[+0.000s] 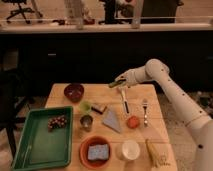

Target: Place pepper in purple bowl

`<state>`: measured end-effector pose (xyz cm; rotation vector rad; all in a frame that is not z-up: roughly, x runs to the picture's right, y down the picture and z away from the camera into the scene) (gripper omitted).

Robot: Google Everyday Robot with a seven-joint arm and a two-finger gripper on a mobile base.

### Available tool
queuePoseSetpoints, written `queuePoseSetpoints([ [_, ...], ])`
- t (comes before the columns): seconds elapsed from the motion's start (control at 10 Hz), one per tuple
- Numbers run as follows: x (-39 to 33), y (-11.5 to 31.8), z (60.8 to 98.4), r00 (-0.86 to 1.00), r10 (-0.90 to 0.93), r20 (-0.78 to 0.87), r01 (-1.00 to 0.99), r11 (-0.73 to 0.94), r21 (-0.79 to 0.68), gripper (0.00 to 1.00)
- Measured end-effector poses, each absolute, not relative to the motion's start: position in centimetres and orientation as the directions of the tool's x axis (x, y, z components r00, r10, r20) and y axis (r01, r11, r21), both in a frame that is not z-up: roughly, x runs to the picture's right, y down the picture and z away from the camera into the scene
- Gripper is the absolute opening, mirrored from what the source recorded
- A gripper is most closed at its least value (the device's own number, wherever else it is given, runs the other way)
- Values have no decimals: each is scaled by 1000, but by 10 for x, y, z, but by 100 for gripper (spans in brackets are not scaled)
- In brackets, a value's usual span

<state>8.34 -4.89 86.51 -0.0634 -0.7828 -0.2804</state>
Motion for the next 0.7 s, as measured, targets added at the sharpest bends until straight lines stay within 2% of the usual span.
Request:
queuePoseSetpoints([
  [0.7,-35,-75,888,527,-315,789,344,928,141,0],
])
